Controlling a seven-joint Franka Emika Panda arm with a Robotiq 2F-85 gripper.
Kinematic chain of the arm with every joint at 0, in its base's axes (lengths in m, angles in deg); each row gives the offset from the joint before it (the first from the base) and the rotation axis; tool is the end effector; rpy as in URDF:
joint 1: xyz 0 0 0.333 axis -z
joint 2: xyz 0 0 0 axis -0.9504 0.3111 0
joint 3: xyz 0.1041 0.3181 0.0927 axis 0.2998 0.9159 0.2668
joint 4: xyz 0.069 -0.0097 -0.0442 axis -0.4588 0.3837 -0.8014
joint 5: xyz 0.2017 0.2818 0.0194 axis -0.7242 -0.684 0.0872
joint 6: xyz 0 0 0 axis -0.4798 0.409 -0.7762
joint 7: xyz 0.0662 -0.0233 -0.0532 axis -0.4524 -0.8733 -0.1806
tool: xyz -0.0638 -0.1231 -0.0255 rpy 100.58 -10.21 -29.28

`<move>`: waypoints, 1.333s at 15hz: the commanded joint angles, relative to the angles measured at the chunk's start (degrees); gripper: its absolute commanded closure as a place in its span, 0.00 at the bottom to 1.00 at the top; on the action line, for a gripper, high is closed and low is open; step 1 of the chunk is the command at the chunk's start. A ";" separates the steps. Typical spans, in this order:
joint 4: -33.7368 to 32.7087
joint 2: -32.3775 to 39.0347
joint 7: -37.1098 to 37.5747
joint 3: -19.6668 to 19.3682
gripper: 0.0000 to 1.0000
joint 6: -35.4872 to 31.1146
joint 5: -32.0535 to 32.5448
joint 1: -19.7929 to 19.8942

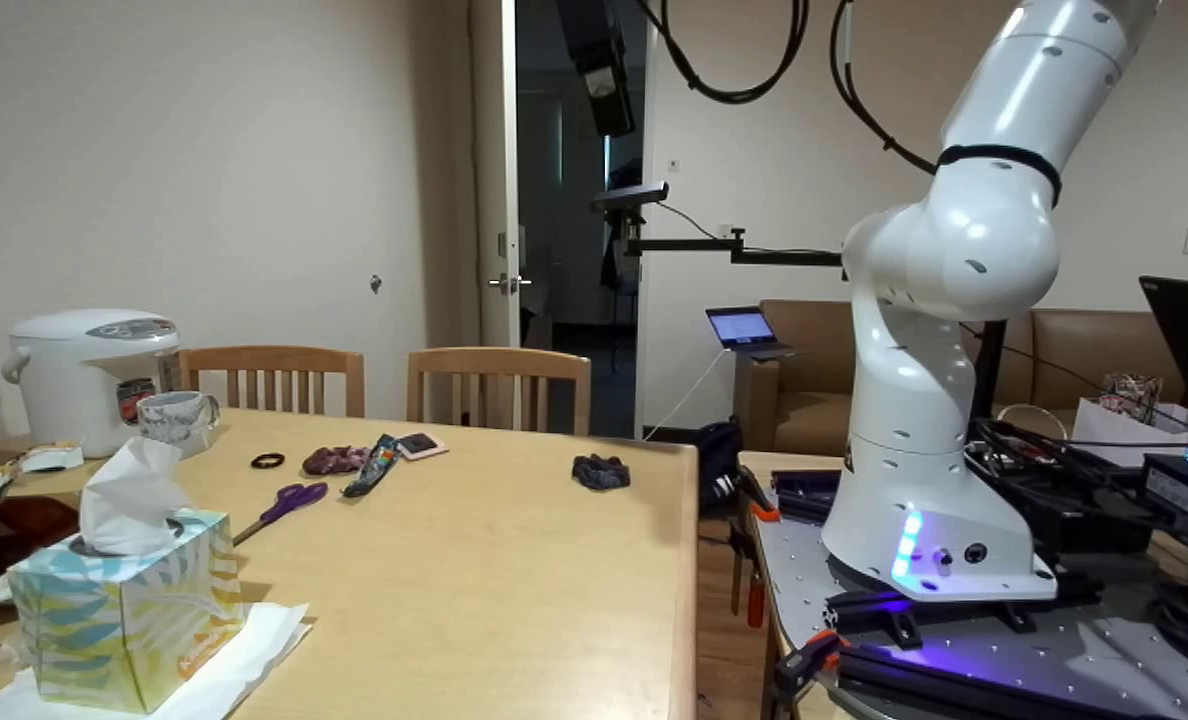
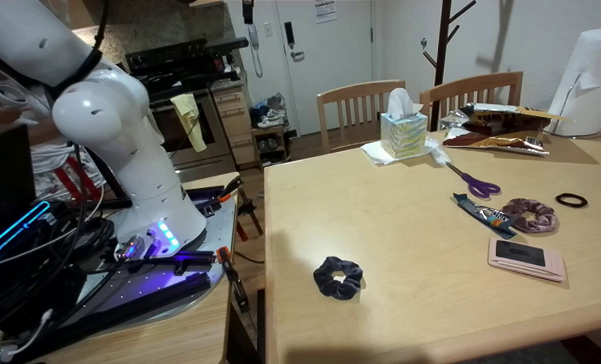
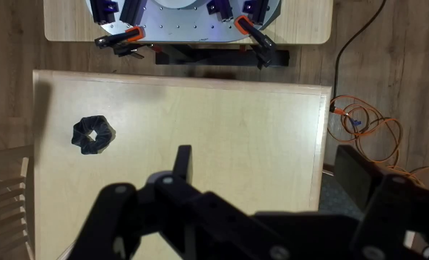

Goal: Move the gray scrunchie to the middle of the table

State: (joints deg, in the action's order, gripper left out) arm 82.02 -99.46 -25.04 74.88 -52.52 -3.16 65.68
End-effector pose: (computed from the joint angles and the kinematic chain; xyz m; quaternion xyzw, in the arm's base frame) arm 0.2768 0.1726 0.5847 0.9901 -0.0057 -0.1204 0.0719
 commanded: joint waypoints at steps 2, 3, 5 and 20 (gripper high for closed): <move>-0.21 0.21 0.29 -0.57 0.00 0.15 0.22 -0.76; 0.05 -0.04 -0.35 -0.97 0.00 -0.58 -0.08 -0.78; 0.91 -0.95 -3.70 -2.53 0.00 -3.98 -1.59 -1.22; 12.79 2.53 -16.42 -14.42 0.00 -25.66 -3.74 1.50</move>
State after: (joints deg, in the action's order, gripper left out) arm 92.69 -98.97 -39.53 61.63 -76.19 -6.55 65.67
